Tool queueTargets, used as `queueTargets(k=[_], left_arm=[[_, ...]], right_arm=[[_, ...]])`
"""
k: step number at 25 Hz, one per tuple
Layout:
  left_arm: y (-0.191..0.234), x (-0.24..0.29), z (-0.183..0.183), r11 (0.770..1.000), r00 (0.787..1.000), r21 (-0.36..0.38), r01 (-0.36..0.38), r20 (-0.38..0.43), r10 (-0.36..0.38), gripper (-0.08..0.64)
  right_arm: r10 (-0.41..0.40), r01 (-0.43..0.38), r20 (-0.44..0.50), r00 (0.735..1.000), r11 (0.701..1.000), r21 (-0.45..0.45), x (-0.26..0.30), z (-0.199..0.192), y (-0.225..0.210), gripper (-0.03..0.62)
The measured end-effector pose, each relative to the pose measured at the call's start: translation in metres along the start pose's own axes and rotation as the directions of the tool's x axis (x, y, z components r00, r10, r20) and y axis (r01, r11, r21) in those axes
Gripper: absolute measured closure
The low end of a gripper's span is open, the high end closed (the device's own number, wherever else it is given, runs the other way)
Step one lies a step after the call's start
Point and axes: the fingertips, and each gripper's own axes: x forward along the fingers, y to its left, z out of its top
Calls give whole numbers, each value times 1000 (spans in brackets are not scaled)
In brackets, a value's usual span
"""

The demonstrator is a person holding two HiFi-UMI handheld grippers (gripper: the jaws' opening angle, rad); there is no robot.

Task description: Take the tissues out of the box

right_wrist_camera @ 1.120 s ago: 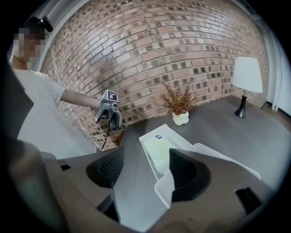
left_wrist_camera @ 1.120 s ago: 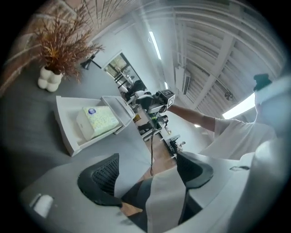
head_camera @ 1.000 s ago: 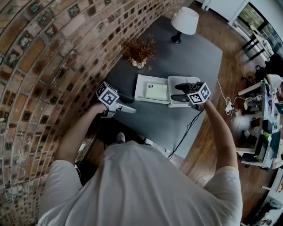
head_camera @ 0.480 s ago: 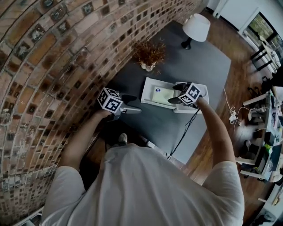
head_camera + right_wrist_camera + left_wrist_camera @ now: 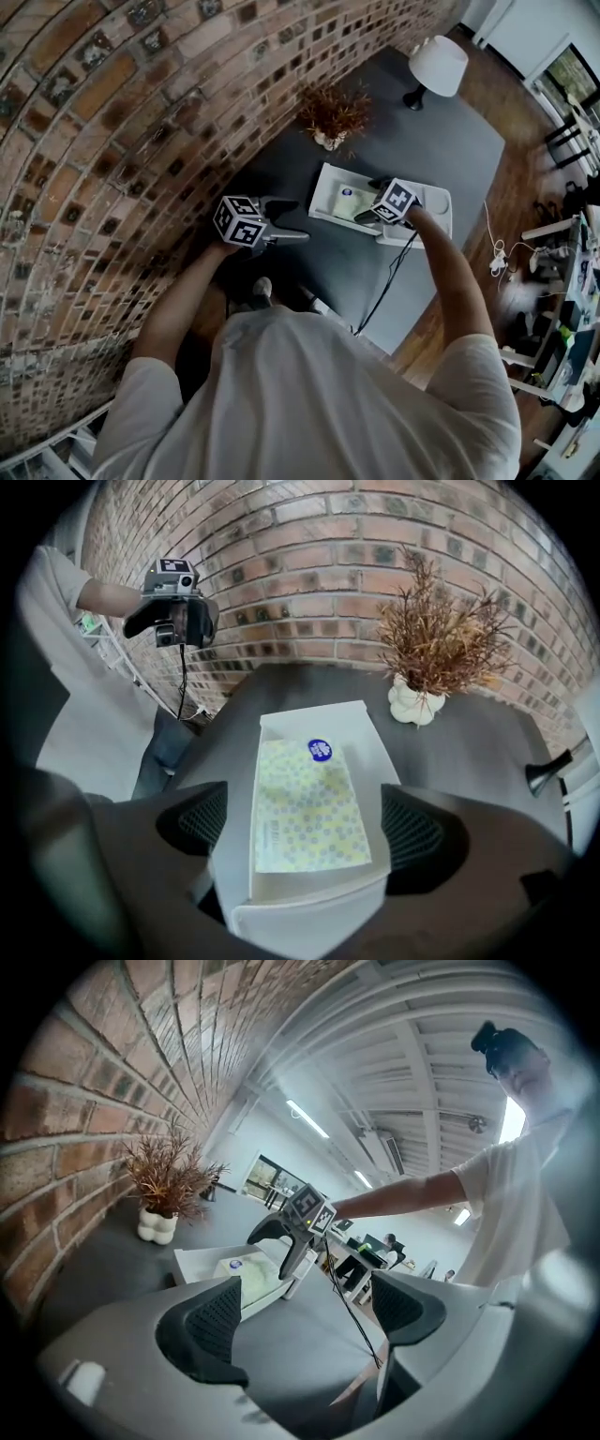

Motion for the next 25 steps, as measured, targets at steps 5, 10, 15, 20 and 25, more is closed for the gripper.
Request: queueTargets(k=[5,10,15,20,25], left_arm=[[1,-10,11,997,993,54,-61,100,56,126],[2,-15,12,990,986,80,-114,128,103,126],[1,-18,12,974,978,138,-179,129,162,117],[0,-23,17,961,966,158,-225,164,199,117],[1,-28,17,956,956,149,-252,191,223,117]], right_arm=[[-2,0,-51,999,999,-41,17,5,1,72],[-9,3,-87,996,998,-67,30,7,-3,72],[-26,15,-105,994,995,-100,38,12,-7,72],[-43,22,-149,988,990,-142,46,10,-5,72],[-26,5,-169,985,992,-125,51,8,-4,72]])
